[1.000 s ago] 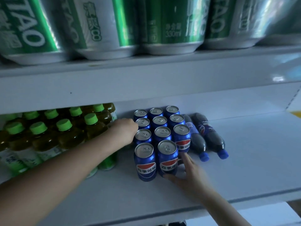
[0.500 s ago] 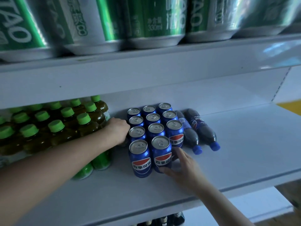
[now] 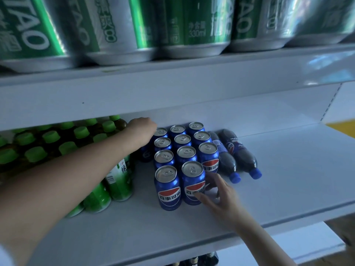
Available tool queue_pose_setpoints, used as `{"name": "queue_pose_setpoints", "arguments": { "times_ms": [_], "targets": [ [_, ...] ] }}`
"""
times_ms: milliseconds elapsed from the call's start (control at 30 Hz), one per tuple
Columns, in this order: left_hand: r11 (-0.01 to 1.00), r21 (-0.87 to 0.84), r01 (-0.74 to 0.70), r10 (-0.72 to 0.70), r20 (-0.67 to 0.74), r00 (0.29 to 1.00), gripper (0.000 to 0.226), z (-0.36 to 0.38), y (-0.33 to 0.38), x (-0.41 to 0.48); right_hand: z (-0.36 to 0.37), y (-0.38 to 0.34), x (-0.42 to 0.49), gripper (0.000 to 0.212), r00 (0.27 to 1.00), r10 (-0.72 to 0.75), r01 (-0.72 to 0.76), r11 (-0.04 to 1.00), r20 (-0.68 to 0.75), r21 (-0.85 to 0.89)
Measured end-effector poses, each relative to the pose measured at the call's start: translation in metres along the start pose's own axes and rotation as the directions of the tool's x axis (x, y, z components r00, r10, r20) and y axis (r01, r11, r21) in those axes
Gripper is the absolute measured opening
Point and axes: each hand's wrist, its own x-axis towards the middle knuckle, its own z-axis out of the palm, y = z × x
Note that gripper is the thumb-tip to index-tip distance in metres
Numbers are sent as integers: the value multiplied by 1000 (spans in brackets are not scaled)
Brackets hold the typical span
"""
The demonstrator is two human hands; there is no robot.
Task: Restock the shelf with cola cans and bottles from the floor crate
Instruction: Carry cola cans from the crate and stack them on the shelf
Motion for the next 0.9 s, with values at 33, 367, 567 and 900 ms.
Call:
{"name": "queue_pose_setpoints", "arguments": {
  "times_ms": [33, 367, 567, 900],
  "targets": [
    [1000, -11, 6, -6, -7, 1000, 17, 4, -1, 2, 0, 0, 0, 55, 1000, -2, 2, 1000, -1, 10],
    [1000, -4, 20, -19, 192, 981, 60, 13, -5, -3, -2, -4, 2, 58, 1000, -27, 27, 998, -2, 61],
    [998, -18, 56, -53, 119, 991, 56, 18, 3, -4, -3, -2, 1, 56, 999, -38, 39, 996, -3, 79],
    [980, -114, 162, -159, 32, 987, 43, -17, -6, -33, -9, -1, 2, 48, 999, 21, -34, 961, 50, 273]
  ]
}}
